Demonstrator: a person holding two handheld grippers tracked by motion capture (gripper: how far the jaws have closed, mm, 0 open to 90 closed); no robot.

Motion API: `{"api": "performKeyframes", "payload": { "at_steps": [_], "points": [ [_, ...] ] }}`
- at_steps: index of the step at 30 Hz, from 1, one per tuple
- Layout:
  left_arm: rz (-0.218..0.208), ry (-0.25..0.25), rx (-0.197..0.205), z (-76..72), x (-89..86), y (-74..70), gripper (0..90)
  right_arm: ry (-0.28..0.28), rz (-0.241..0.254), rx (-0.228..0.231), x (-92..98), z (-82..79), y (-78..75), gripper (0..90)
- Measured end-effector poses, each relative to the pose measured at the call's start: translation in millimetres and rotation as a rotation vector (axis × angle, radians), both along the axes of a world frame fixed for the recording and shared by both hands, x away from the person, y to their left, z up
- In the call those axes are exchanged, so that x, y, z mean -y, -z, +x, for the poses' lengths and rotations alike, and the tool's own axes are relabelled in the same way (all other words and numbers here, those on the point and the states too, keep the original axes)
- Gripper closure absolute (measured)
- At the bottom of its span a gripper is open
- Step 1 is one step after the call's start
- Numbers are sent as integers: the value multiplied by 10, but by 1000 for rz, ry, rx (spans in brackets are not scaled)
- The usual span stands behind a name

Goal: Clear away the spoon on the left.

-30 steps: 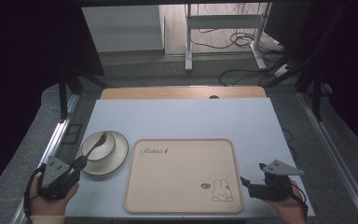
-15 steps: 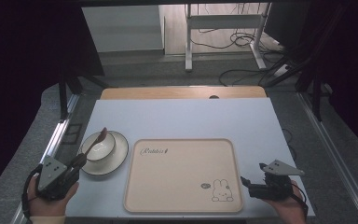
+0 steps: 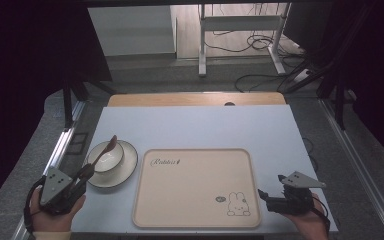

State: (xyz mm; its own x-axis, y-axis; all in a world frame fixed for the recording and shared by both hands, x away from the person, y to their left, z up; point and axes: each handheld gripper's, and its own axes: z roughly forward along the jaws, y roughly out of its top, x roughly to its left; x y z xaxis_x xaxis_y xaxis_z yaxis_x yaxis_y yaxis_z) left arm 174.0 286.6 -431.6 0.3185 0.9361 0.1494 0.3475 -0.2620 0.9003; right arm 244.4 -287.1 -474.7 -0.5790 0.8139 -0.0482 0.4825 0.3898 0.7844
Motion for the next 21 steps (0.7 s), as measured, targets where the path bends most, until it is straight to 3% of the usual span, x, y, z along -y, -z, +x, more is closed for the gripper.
{"api": "performKeyframes", "payload": {
  "at_steps": [21],
  "points": [
    [12,53,23,77,181,-90,844,0,-3,2,-4,0,1,147]
  ]
}}
